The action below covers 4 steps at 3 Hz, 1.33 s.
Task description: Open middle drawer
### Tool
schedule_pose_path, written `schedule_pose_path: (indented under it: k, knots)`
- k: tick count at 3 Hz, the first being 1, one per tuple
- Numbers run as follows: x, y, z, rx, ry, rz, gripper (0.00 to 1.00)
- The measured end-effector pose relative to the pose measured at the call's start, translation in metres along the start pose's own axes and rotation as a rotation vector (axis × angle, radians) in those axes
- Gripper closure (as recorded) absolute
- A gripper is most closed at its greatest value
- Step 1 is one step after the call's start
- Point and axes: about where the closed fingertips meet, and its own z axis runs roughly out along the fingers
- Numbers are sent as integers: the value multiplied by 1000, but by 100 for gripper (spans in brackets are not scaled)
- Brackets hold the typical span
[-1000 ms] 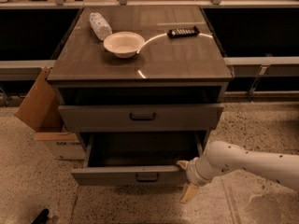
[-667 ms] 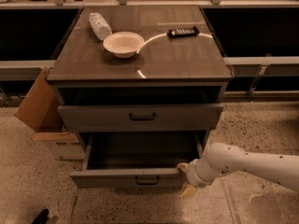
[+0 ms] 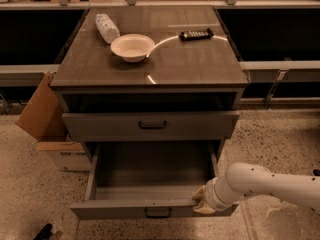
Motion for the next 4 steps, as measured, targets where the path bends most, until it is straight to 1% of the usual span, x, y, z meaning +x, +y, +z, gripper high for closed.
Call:
schedule_pose_path:
  k: [1,2,3,4]
  knots:
    - [0,1,2,-4,-1,-1,85]
    - [-1,2,2,-6,-1,-2,63]
    - [-1,2,3,-9,-2,-2,39]
    - [2,-8,-7,-1,-12,-15,17]
